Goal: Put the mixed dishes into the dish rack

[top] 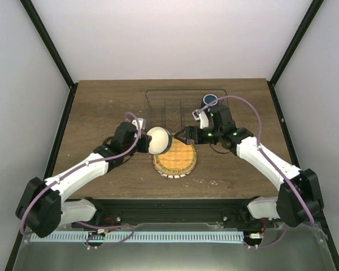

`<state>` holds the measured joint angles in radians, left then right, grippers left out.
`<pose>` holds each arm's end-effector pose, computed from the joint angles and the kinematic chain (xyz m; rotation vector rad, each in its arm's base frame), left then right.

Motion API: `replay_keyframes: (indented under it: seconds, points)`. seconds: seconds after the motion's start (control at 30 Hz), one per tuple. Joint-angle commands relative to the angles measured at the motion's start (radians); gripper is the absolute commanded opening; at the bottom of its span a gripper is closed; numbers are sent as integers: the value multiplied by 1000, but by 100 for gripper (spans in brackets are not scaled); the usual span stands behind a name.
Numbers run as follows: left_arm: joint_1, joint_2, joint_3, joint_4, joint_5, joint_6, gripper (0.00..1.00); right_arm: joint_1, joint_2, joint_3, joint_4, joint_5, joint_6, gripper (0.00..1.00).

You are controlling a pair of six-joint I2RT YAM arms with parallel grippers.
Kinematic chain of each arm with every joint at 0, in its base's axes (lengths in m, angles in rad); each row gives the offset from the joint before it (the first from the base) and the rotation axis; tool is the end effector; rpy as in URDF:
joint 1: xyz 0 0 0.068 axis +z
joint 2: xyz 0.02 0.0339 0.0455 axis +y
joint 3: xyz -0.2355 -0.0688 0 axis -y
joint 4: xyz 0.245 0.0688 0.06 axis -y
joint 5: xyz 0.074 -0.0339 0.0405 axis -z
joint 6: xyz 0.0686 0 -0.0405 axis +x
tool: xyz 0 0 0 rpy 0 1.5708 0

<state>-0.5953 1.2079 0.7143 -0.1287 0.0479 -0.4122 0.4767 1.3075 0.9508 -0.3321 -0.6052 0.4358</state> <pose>0.2436 -0.1689 0.1873 0.2344 2.2489 -0.6077 0.2575 0.1769 0.2287 -0.3949 2.3464 1.1492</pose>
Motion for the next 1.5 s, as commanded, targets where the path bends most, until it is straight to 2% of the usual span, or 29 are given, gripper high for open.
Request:
replay_keyframes:
  seconds: [0.0, 0.27, 1.27, 1.37, 1.47]
  points:
    - [1, 12, 51, 110, 35, -5, 0, 26, -14, 0, 96, -88, 27, 100]
    - [1, 41, 68, 127, 51, -11, 0, 83, 31, 6, 165, -129, 46, 100]
    - [-3, -1, 63, 159, 142, -43, 0, 142, 186, 11, 299, -162, 61, 100]
    - [-3, 2, 57, 163, 140, -43, 0, 148, 181, 12, 302, -161, 61, 95]
    - [-3, 2, 53, 164, 136, -43, 0, 149, 173, 11, 304, -159, 60, 84]
